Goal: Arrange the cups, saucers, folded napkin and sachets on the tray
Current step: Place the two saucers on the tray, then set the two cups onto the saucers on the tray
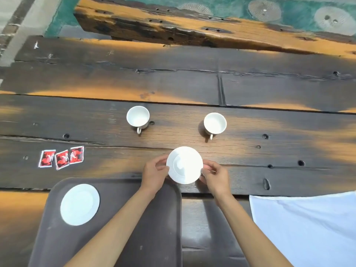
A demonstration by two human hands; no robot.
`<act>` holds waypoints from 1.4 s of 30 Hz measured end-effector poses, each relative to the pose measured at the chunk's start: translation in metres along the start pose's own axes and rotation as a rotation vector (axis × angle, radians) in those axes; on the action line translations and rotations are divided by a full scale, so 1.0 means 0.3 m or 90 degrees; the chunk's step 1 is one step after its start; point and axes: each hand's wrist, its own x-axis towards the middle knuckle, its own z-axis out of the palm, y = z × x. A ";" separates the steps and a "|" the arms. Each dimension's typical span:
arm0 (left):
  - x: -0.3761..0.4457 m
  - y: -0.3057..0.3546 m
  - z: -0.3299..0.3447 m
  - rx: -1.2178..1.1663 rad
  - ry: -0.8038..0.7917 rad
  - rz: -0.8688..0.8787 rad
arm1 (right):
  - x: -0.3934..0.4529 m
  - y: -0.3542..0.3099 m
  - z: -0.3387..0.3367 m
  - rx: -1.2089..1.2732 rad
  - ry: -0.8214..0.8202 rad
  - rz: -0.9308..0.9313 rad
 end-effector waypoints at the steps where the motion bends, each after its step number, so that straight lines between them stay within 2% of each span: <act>1: -0.026 -0.012 -0.041 -0.011 0.008 -0.001 | -0.030 0.001 0.026 -0.002 -0.015 -0.005; 12: -0.259 -0.243 -0.408 -0.041 0.072 -0.049 | -0.264 0.151 0.332 -0.062 -0.153 0.023; 20: -0.295 -0.365 -0.526 -0.052 0.080 -0.080 | -0.338 0.247 0.453 -0.146 -0.113 0.044; 30: -0.269 -0.412 -0.565 -0.037 0.007 -0.097 | -0.335 0.282 0.486 -0.197 -0.068 0.024; 34: -0.245 -0.406 -0.571 0.033 0.012 -0.104 | -0.325 0.277 0.478 -0.182 -0.076 0.024; 38: -0.209 -0.364 -0.565 0.203 0.042 -0.058 | -0.311 0.259 0.456 -0.198 -0.105 0.001; 42: -0.122 -0.263 -0.533 0.207 0.060 0.028 | -0.265 0.181 0.414 -0.175 -0.089 -0.060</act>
